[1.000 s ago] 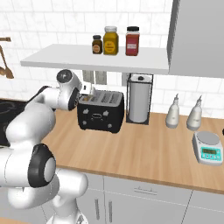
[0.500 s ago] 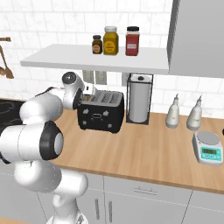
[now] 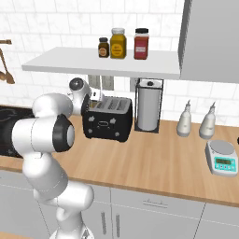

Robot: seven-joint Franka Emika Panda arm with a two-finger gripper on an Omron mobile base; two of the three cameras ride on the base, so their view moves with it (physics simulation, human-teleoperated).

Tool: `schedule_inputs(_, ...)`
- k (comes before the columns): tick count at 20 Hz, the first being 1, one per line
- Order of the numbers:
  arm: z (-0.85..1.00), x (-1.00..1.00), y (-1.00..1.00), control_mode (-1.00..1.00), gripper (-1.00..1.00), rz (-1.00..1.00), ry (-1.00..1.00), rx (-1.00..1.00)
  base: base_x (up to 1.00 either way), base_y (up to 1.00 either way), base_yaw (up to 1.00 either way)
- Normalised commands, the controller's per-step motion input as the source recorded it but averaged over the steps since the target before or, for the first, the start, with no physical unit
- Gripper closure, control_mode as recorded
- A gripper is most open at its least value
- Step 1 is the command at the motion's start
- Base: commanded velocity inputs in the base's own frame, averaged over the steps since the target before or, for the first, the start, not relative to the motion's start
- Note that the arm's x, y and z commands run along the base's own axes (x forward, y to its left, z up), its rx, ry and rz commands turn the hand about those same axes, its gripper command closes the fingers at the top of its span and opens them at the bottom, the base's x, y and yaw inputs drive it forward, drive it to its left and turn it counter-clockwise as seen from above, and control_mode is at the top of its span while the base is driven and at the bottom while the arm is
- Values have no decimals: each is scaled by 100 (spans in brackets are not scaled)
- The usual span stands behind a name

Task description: Start the toaster. Once the lever pops up, take the bread to the plate on the dining counter.

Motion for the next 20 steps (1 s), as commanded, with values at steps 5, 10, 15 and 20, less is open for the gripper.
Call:
schedule_inputs(5,-16,38,0,-100,-100,0,0,0,0,0,0)
schedule_inputs(10,-15,29,0,-100,100,0,0,0,0,0,0)
schedule_inputs(15,-1,21,0,-100,100,0,0,0,0,0,0)
schedule_inputs(20,-24,-2,1,-100,100,0,5,0,0,0,0)
